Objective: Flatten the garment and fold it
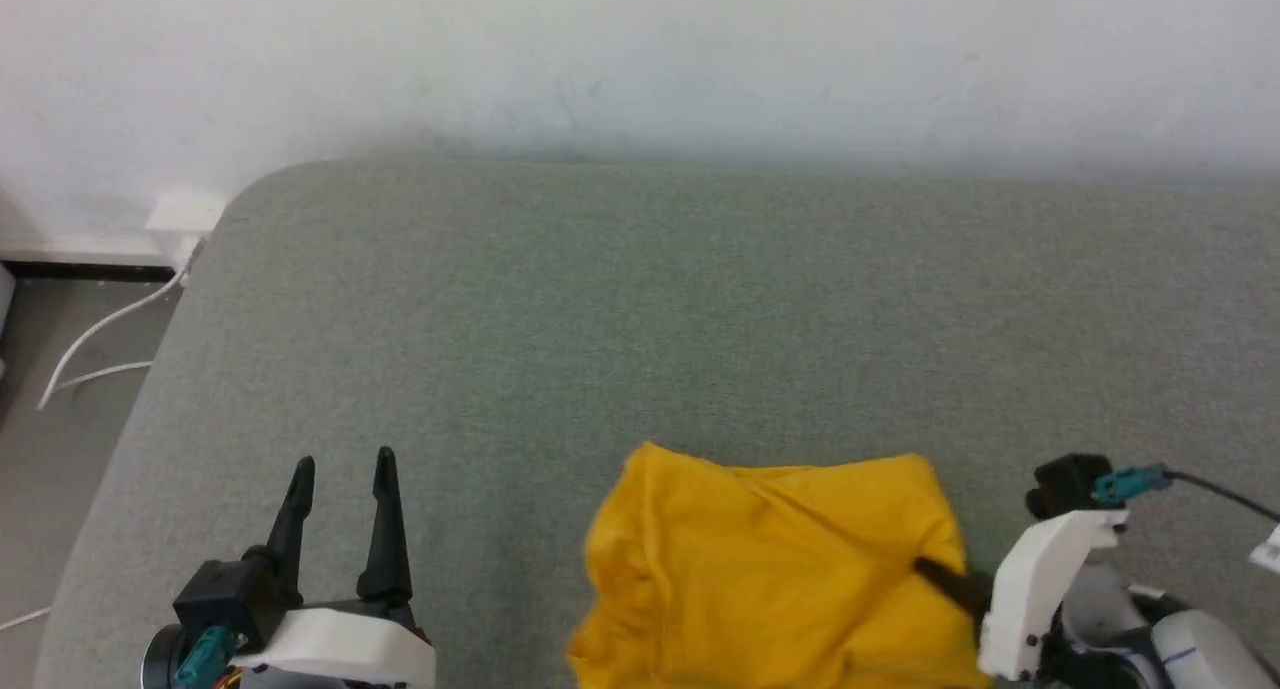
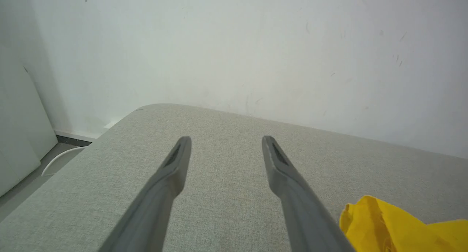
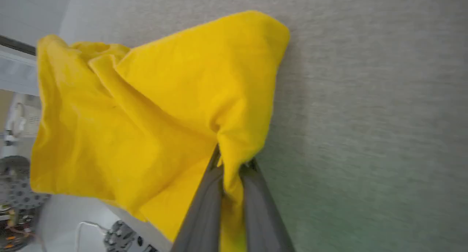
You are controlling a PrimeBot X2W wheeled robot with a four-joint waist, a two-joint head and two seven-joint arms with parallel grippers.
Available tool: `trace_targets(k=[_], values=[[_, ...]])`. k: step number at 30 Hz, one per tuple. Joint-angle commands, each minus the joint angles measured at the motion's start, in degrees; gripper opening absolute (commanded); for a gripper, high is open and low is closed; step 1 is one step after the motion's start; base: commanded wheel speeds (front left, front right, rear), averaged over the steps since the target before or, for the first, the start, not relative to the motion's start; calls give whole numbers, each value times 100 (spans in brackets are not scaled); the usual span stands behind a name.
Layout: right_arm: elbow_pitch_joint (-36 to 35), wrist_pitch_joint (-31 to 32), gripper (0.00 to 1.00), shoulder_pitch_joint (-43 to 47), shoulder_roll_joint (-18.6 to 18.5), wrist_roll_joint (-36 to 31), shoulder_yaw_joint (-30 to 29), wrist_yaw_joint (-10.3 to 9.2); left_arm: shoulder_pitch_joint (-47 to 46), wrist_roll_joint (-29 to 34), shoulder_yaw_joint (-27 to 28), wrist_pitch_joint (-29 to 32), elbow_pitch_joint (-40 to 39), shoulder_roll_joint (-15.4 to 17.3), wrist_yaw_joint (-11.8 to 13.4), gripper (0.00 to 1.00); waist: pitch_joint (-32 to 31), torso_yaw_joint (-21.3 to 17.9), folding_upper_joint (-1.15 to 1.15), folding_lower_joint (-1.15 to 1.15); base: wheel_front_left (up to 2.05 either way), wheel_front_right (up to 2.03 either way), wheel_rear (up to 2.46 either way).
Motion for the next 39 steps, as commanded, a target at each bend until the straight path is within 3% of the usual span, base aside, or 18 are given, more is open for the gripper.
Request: trace_targets(k=[1,7,16,26,37,38,39], values=[[-55,-215,0,-171,-363,-745,98,-5,-49,53,5,-25,-4,-20,-30,100,-33,-205,0,0,0,0,0],[-307,-112,0,-241,-682,-2062,-17,-5,-53,65,11,-25,-45,-63,-53,100,5,-623,0,0,0,0,0],[-696,480,0,-505,-1057,-2782,-568,-5,-270,164,77,-26,-292,-79,-133,100,648,-1638,0,0,0,0,0],[378,-742,0,-1784,-1132,-3204,-1515,-5,-990,433,18,159,-752,284,-280,100,1983,-2572,0,0,0,0,0],[1719,-2668,0,-2689,-1082,-3806,-2318,-5,-1707,559,-260,343,-807,399,-487,100,2553,-2526,0,0,0,0,0],[1806,-2863,24,-2732,-1068,-3872,-2310,-5,-1728,557,-263,332,-790,395,-485,100,2565,-2505,0,0,0,0,0],[1902,-3043,62,-2762,-1044,-3940,-2287,-5,-1740,550,-264,322,-768,391,-483,100,2571,-2480,0,0,0,0,0]])
